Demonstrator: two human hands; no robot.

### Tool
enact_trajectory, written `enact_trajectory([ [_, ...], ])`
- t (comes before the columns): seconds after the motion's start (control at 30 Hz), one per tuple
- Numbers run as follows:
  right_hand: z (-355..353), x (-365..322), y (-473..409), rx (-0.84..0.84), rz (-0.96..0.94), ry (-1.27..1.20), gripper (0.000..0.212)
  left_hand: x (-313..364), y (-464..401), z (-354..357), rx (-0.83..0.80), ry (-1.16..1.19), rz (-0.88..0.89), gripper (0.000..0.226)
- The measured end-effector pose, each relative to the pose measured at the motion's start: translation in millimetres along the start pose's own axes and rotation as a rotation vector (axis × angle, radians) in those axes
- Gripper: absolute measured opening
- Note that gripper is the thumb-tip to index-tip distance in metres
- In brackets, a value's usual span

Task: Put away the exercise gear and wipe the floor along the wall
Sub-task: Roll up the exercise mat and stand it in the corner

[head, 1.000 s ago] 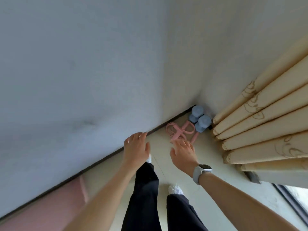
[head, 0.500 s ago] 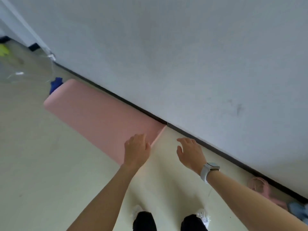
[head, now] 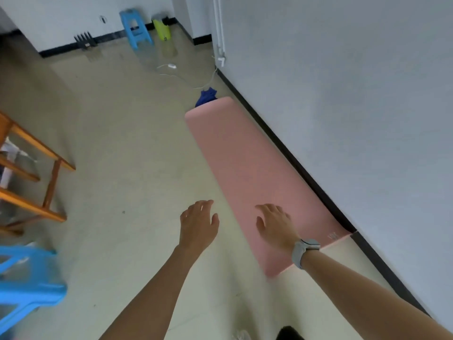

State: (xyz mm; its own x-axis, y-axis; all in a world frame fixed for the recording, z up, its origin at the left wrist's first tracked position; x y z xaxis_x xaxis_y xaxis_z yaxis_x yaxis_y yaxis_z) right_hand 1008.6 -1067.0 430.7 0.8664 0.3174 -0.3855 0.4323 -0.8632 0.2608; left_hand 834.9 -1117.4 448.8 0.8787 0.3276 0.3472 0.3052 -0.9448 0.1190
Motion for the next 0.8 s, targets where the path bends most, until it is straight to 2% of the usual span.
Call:
enact_trajectory([
  [0.13,7,-44,-64,-0.040,-0.067,0.038,0.043,-44,-50,-13,-0.001,0.024,-0.045,0.044],
  [0.37,16,-76,-224,-0.075,-0.153,0.173,0.043,-105,-177,-10,-0.012,0.018,-0.105,0.044],
  [0.63,-36,-145,-425,-0.097,-0.306,0.318,0.044,-145,-370,-83,0.041,-0.038,-0.151,0.044],
  [0.8,-49,-194,-528,-0.123,-0.374,0.379,0.044,-193,-458,-112,0.040,-0.034,-0.216,0.044],
])
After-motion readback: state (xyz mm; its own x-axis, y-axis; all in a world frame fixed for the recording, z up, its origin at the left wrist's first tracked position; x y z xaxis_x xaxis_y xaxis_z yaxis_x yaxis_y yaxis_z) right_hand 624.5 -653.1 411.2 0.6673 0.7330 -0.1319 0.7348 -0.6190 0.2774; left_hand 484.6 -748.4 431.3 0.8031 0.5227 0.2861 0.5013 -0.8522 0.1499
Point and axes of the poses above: each hand's wrist, its own y-axis away from the middle knuckle, its own z-axis out of the palm, x = y × z, the point moved 8 cm from there along -y, towards the middle knuckle, and after that the axes turned 5 degrees about y, right-handed, at the moved point
